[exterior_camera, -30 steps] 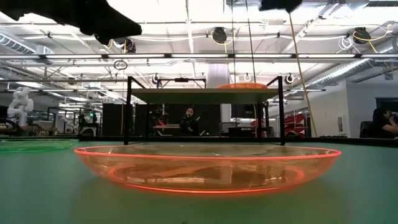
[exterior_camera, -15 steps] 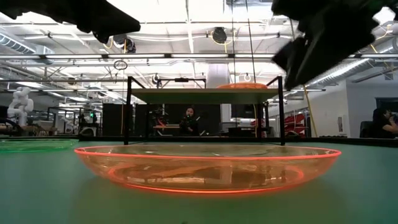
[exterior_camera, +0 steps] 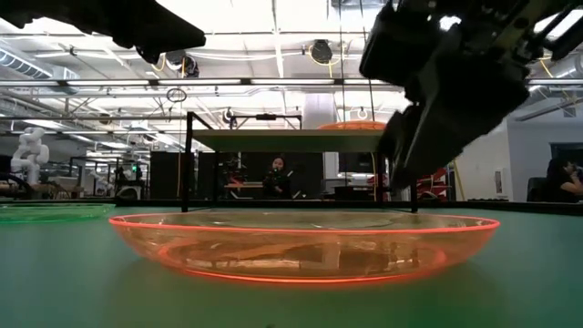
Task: Place and stack plates onto a shelf
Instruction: Put the left orange plate on the shelf
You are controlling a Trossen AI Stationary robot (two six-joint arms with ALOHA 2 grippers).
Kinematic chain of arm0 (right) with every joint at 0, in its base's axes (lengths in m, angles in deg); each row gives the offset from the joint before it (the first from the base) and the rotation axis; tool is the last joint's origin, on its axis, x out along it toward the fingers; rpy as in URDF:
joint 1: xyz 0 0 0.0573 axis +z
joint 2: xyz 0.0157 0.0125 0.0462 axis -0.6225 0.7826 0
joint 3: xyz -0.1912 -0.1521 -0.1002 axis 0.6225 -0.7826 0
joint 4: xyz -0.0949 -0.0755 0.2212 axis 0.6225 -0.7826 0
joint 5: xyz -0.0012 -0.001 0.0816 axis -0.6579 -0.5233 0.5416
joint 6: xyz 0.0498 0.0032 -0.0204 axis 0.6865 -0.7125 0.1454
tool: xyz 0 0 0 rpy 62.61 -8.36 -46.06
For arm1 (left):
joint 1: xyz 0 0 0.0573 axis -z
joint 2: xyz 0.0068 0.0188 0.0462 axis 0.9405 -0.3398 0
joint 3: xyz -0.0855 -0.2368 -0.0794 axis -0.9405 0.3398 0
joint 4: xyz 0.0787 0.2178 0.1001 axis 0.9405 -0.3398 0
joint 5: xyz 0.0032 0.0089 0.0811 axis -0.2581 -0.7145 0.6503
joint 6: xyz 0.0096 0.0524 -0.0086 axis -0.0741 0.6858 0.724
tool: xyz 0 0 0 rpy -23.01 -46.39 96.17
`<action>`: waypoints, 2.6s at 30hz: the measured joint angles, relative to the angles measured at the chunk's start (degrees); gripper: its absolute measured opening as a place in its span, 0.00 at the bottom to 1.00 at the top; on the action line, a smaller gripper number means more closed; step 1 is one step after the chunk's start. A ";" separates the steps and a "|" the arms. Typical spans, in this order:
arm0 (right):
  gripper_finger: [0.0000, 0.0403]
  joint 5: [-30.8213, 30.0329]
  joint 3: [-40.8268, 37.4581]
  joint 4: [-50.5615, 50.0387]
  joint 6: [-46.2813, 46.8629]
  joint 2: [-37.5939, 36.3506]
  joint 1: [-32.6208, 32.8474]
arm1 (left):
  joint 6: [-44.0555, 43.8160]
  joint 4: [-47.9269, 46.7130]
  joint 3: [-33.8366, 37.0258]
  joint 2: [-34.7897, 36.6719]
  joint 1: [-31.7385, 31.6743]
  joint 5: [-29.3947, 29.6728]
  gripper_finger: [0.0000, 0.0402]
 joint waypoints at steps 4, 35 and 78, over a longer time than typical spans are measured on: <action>0.28 0.17 0.00 -0.33 0.67 1.12 -0.62 | 0.00 -0.01 0.00 0.00 0.00 0.01 0.18; 0.28 2.88 0.00 -0.23 6.33 1.23 -2.46 | -0.44 -0.02 0.00 0.00 0.00 0.03 0.18; 0.11 4.45 0.09 9.24 9.69 8.57 -2.89 | -1.90 -0.04 0.00 0.00 0.00 0.03 0.18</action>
